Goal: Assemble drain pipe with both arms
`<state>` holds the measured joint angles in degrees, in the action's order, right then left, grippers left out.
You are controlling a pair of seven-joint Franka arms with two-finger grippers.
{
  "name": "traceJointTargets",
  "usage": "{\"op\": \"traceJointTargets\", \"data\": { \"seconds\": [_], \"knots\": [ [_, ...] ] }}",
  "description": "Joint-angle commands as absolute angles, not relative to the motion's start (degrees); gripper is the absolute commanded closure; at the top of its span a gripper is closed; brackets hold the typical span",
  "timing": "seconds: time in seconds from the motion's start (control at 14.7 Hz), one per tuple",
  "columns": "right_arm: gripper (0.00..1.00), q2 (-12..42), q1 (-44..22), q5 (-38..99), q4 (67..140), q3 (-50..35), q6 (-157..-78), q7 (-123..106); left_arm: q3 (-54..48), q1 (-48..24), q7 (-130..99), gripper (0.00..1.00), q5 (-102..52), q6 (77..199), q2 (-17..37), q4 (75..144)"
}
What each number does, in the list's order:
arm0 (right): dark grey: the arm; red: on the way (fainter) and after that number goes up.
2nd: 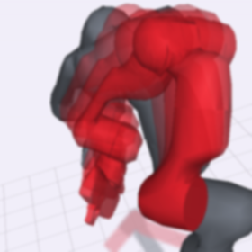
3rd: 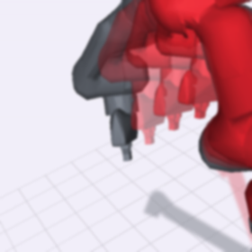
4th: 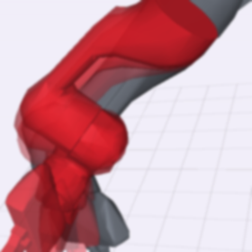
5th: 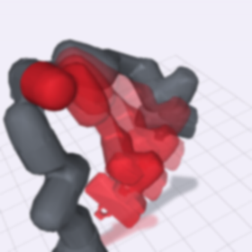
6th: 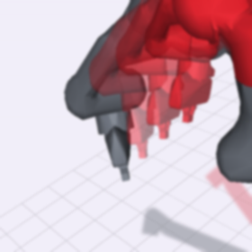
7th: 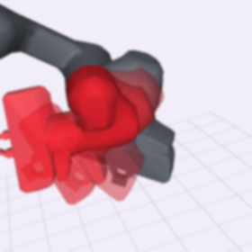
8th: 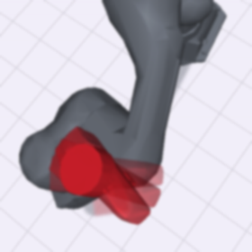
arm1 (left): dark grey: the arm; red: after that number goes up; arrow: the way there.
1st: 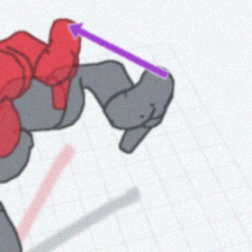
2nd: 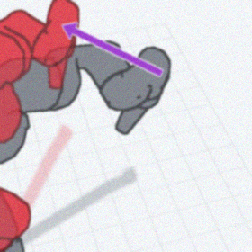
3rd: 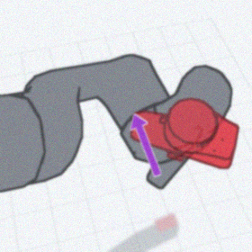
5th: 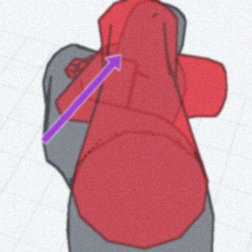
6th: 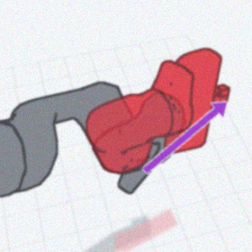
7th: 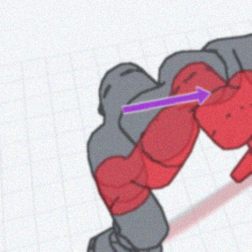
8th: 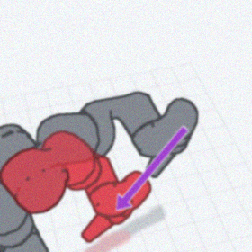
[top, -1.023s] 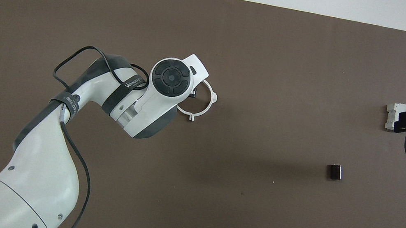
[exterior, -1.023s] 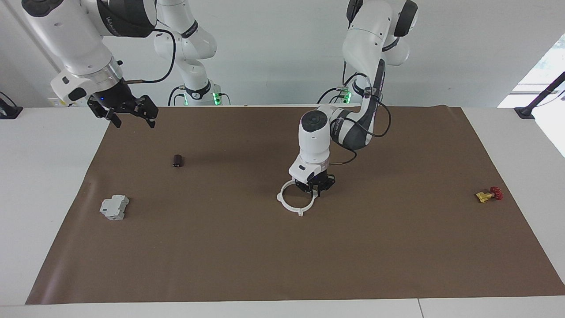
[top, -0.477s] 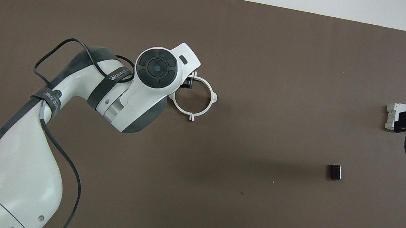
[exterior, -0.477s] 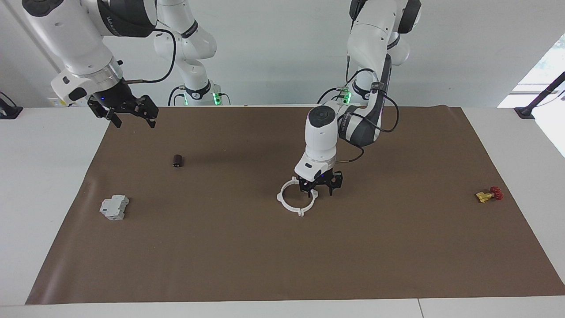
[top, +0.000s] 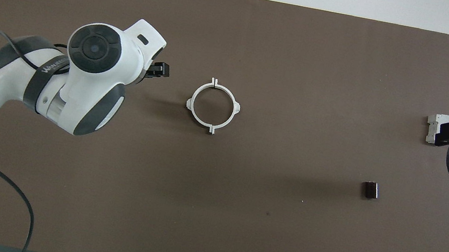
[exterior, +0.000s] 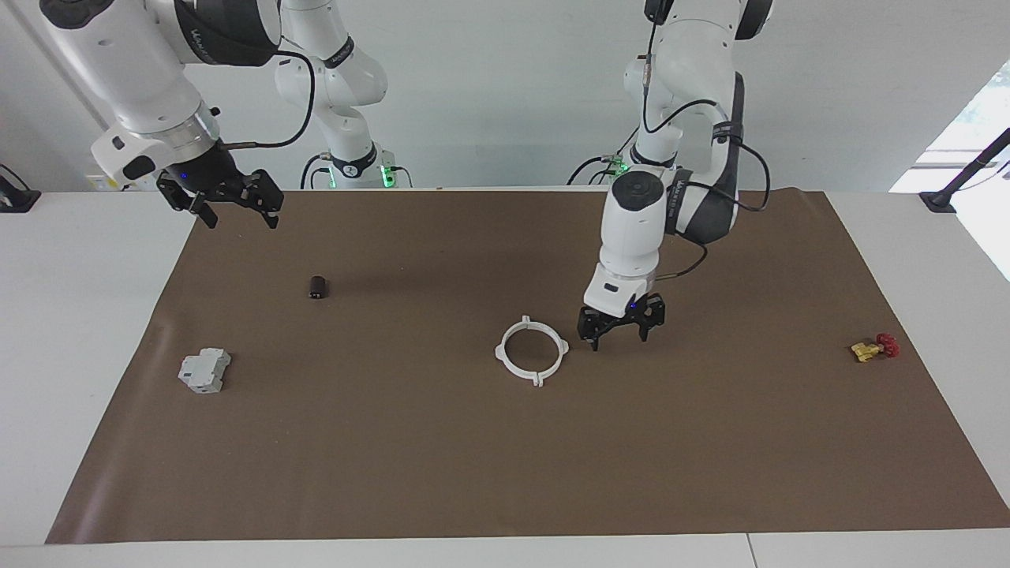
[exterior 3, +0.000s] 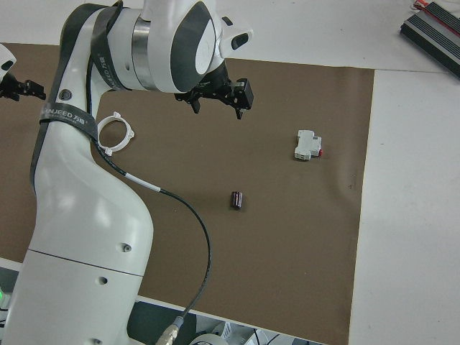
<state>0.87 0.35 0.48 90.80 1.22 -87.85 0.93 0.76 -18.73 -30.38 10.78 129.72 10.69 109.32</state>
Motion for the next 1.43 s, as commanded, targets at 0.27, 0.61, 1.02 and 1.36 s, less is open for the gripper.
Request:
{"op": "traceJointTargets", "data": {
  "seconds": [0.27,0.61,1.02,1.36],
  "knots": [
    [0.0,0.6,1.1,-0.5,90.5,0.8,-88.6,0.4,0.4,-8.8,-11.3,0.0,0.2,123.3,4.6,109.7],
    [0.0,0.6,1.2,-0.4,90.4,0.8,-90.8,0.3,0.7,-4.2,-4.4,0.0,-1.0,112.1,3.8,102.4],
    [0.0,0.5,1.2,0.3,90.2,0.7,-90.9,0.1,1.1,0.1,1.2,0.0,-3.1,99.0,4.5,90.4],
    [0.0,0.5,1.1,0.2,90.2,0.8,-91.0,0.2,1.1,1.0,2.5,0.0,-3.0,91.4,2.4,87.5]
  ]
}}
